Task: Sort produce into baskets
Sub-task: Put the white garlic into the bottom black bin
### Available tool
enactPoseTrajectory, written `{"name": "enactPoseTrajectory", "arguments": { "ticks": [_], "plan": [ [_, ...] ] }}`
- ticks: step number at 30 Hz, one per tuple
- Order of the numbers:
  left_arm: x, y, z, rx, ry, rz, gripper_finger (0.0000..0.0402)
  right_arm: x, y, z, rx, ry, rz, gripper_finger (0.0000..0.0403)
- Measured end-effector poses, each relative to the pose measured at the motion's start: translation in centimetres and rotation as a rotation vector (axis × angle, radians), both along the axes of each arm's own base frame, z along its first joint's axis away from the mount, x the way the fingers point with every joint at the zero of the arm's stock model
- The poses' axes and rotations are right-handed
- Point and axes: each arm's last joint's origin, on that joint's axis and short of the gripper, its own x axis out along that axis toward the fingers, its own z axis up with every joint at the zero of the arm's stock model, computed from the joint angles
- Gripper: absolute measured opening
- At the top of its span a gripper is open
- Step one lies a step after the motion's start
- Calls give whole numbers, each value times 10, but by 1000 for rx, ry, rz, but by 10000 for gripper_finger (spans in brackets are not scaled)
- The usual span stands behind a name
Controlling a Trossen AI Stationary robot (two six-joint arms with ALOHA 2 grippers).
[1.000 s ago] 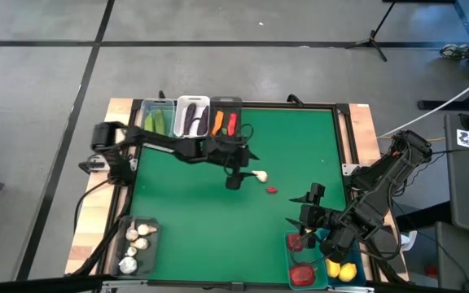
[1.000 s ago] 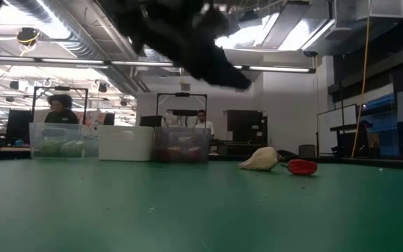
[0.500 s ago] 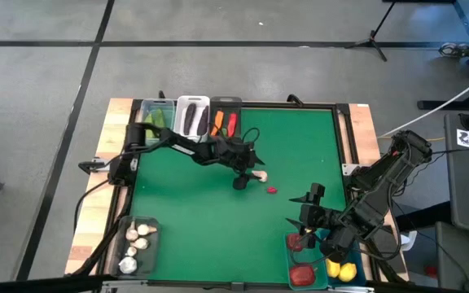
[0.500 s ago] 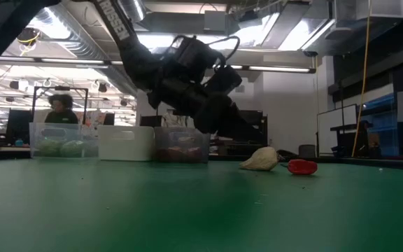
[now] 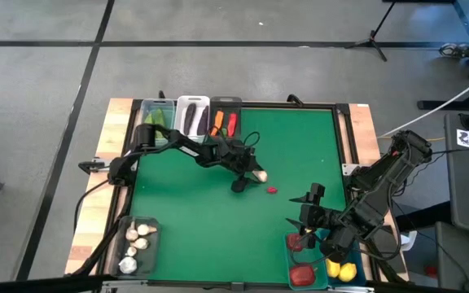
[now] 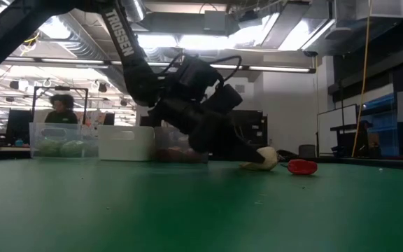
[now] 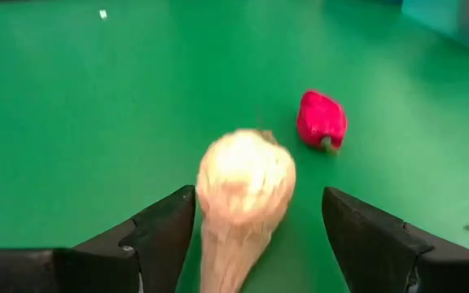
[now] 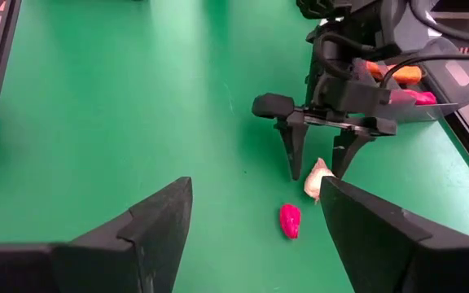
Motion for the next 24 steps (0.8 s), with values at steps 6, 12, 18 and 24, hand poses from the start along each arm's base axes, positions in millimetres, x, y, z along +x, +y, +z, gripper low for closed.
{"name": "enactPoseTrajectory", "arguments": {
  "ticks": [6,12,18,24],
  "plan": [
    [0,0,1,4,-7,-3,227,0,0,0,-1,-1,0,270],
    [0,0,1,1,-6,-2,184,0,0,0,12,-5,-11,270],
    [0,-1,0,-26,9,11,150,0,0,0,13,-6,-12,270],
    [0,-6,6,-119,33,49,141,0,0,0,13,-6,-12,270]
  ]
}}
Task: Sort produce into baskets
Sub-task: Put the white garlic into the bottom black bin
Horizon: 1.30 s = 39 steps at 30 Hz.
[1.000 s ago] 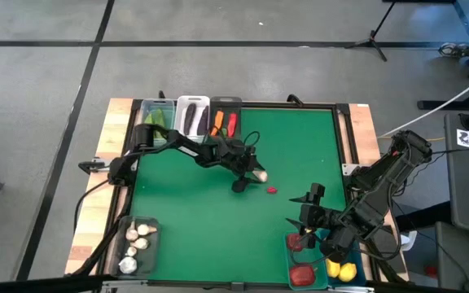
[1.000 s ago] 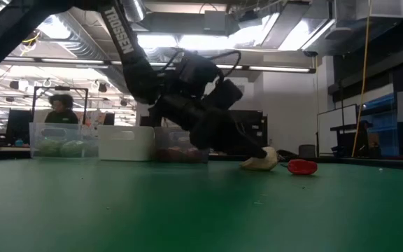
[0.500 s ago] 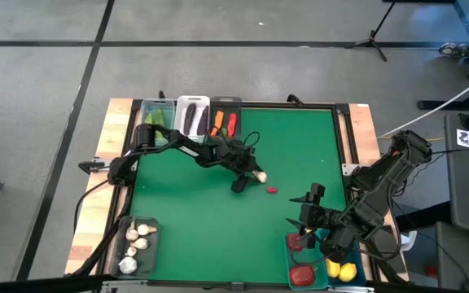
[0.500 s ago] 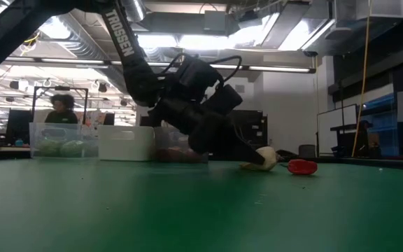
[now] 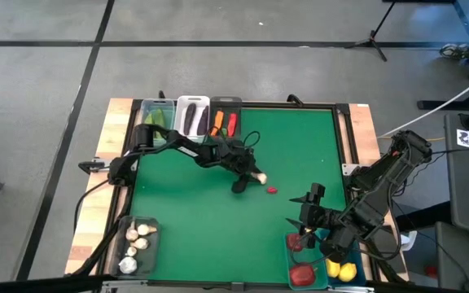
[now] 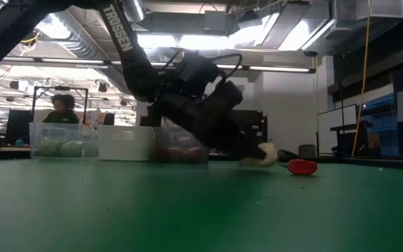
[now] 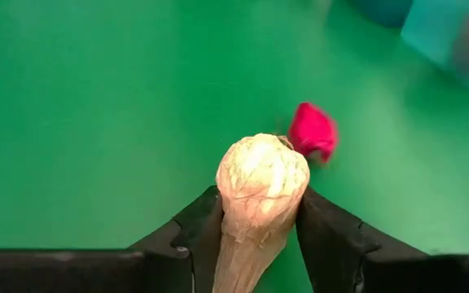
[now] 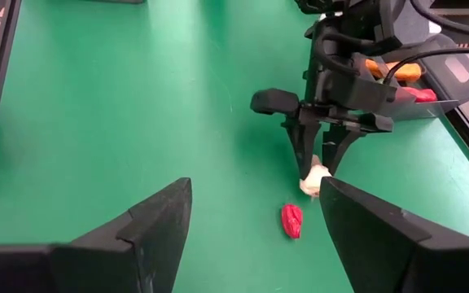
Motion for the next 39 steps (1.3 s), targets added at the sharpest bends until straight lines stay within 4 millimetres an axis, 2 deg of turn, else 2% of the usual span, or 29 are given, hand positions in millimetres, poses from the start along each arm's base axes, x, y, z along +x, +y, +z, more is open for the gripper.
{"name": "enactPoseTrajectory", "arguments": {
  "ticks": [7,11,14,20,29,35,39],
  "plan": [
    [-4,-21,25,-22,44,-39,144,0,0,0,0,1,0,270],
    [-14,-35,49,-36,130,-67,144,0,0,0,-1,1,0,270],
    [-30,-51,70,-54,238,-98,144,0,0,0,1,0,0,270],
    [-71,-97,105,-122,493,-145,144,0,1,0,8,-7,-1,270],
    [-143,-187,136,-241,854,-131,144,1,1,1,8,-9,-1,270],
    [-192,-239,156,-299,919,-44,144,0,0,0,3,-4,-1,270],
    [-219,-262,165,-323,891,59,144,0,-1,1,-29,-19,-9,270]
  ]
}}
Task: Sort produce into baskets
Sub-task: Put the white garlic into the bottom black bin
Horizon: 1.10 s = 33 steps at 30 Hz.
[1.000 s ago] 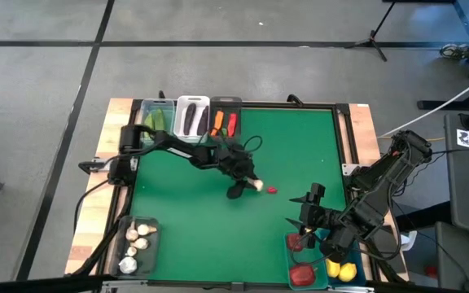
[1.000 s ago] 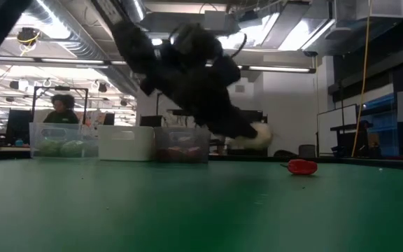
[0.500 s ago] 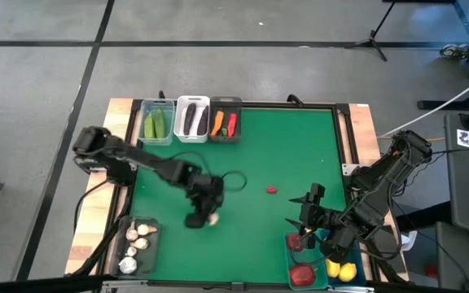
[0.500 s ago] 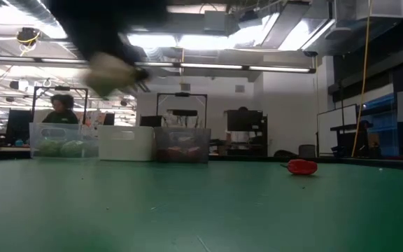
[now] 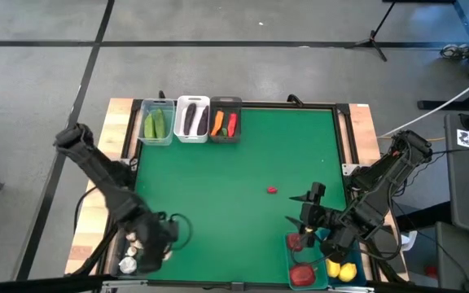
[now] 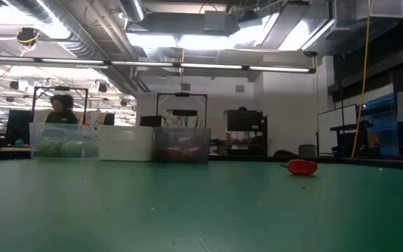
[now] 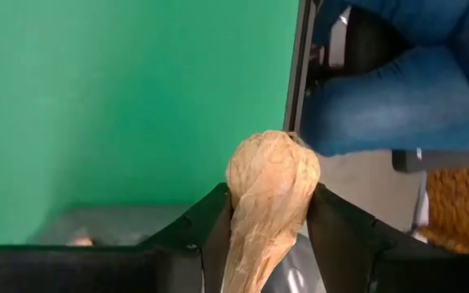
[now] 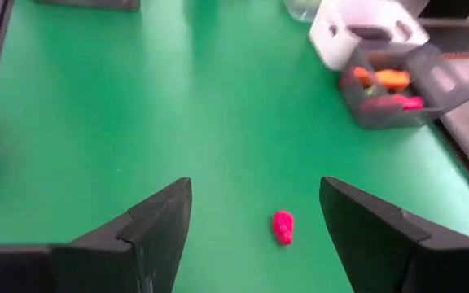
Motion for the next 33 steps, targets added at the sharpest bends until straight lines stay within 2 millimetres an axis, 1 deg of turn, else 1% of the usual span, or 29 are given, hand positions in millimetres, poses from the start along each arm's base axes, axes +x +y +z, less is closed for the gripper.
{"name": "enactPoseTrajectory", "arguments": {
  "ticks": [3,6,12,15,18,26,33],
  "plan": [
    [-16,-14,1,18,-14,56,144,0,0,1,-31,-13,1,270],
    [-30,-23,0,19,27,89,144,0,-1,1,-35,-15,0,270],
    [-58,-31,-4,89,118,139,143,0,-1,1,-34,-16,-1,270],
    [-68,-34,-5,117,122,157,143,0,0,1,-32,-16,0,270],
    [-72,-35,-5,130,111,161,143,0,0,1,-32,-16,0,270],
    [-73,-36,-6,126,120,185,147,0,-1,1,-34,-18,-2,270],
    [-74,-35,-6,137,128,188,195,0,0,0,-32,-15,0,270]
  ]
}}
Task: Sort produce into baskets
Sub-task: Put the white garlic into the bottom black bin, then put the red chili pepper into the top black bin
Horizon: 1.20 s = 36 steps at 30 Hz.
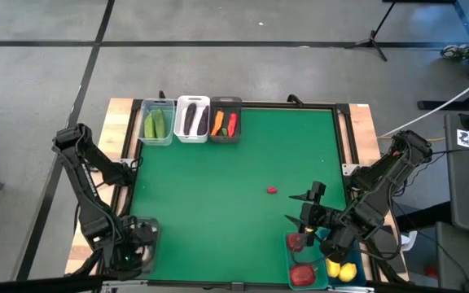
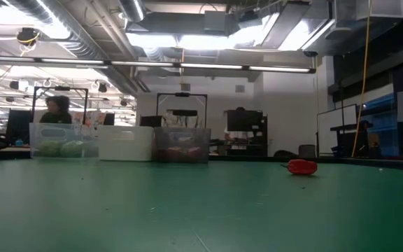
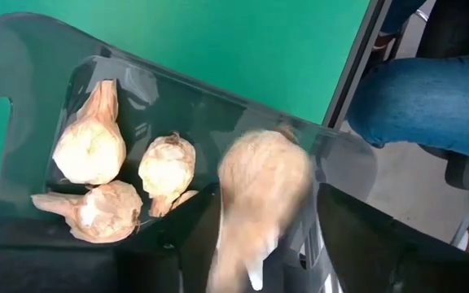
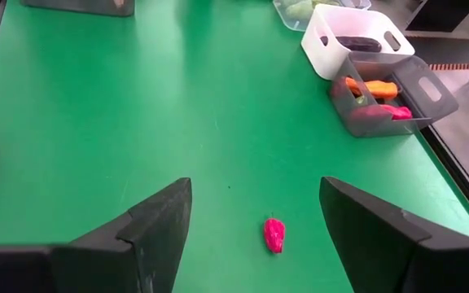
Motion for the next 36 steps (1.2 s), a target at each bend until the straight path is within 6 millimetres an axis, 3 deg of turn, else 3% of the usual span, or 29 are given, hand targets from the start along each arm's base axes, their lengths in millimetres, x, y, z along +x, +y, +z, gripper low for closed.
{"name": "enactPoseTrajectory", "arguments": {
  "ticks": [9,15,18,21,31,36],
  "plan": [
    [1,2,0,25,-12,8,251,0,0,0,-1,2,1,270],
    [23,19,0,202,-216,46,253,0,0,0,-2,2,1,270],
    [46,35,2,372,-389,39,253,0,0,0,-5,0,0,270],
    [75,57,5,492,-456,1,253,0,0,0,-11,-2,0,270],
    [181,144,21,666,-734,-71,253,0,0,0,-20,0,7,270],
    [225,177,5,671,-850,-155,253,0,0,0,-19,0,7,270]
  ]
}}
